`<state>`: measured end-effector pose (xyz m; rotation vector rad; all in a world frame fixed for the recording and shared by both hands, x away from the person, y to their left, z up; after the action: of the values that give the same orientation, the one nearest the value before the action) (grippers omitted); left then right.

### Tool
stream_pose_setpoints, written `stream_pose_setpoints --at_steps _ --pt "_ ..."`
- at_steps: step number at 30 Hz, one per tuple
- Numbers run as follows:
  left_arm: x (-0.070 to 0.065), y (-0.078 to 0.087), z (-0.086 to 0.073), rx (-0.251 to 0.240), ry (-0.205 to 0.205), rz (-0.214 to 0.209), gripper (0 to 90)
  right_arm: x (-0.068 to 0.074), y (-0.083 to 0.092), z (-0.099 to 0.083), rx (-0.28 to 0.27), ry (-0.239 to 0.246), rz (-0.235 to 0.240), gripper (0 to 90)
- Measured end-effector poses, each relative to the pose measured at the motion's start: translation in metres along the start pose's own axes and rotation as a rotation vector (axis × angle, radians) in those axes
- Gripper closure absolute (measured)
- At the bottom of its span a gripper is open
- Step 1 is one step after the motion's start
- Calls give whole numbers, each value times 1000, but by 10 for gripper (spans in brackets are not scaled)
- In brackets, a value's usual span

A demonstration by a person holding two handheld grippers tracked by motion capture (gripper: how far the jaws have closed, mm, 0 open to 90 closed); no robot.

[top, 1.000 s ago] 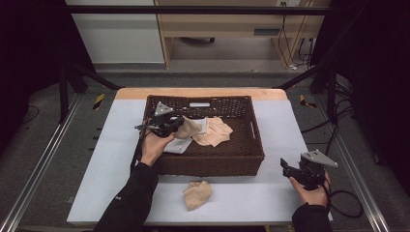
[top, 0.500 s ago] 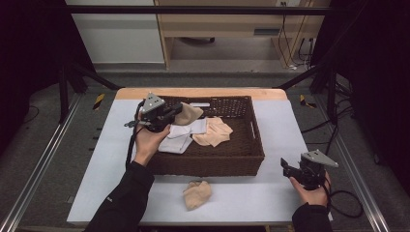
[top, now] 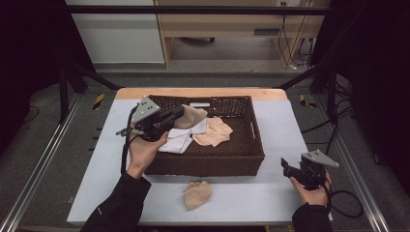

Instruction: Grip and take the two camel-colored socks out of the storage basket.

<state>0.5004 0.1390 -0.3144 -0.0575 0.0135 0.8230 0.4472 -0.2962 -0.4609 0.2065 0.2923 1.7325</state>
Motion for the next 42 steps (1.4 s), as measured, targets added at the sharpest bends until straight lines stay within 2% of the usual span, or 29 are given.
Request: stream_pose_setpoints --at_steps 8,22,33,42 --pt "-20 19 14 -26 -24 -51 885 1 0 0 2 6 2 243" --pt "-45 45 17 -39 -60 -122 885 1 1 0 0 6 3 248" --pt "-61 71 9 -41 -59 -163 885 1 2 1 -5 3 3 252" --pt "-75 86 -7 -2 -64 -206 885 1 3 1 -5 3 2 252"
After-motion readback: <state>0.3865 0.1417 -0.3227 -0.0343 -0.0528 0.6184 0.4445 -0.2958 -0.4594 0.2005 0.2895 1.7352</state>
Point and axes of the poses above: each handheld gripper's, and its own axes: y roughly backward along the jaws, z roughly out of its top, x roughly to its left, the point moved 2 cm from there along -y, roughly forward along the jaws, and after that the axes turned 14 degrees about -x, right-handed, at the moved point
